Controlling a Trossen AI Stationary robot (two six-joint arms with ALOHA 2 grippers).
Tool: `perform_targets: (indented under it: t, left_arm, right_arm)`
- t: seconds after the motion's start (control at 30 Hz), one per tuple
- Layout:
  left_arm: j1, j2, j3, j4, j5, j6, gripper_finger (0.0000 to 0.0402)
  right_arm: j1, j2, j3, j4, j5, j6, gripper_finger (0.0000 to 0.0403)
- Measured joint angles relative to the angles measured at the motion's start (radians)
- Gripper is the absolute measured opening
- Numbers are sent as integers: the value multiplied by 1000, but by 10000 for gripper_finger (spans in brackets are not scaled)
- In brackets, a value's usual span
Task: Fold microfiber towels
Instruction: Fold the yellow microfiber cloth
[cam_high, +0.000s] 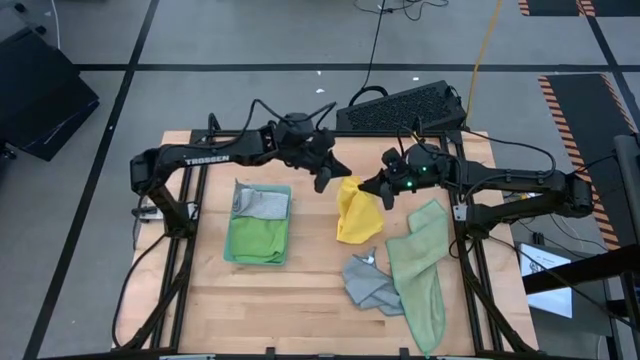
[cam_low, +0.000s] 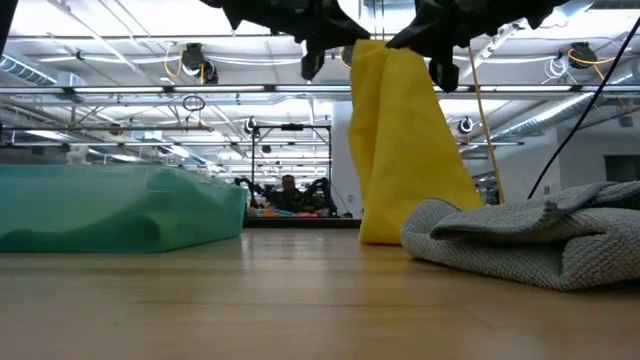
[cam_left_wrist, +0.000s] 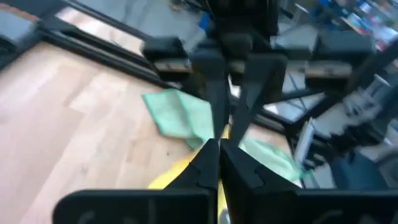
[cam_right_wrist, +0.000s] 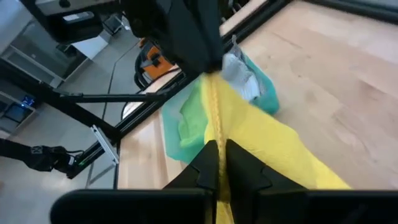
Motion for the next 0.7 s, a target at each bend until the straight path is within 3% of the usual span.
perform_targets:
  t: [0.07, 0.33, 0.57, 0.7]
  left_arm:
    - [-3, -4, 3, -29, -51, -38, 25]
    - [-17, -5, 1, -157, -90, -192, 128]
    - [-35, -5, 2, 18, -137, -341, 190]
    - [-46, -5, 2, 40, -164, -328, 217]
  right_arm:
    - [0, 0, 0, -5, -2, -15, 13]
    - [0, 0, 0, -25, 18, -41, 13]
    - [2, 0, 0, -34, 18, -61, 13]
    - [3, 0, 0, -44, 19, -65, 13]
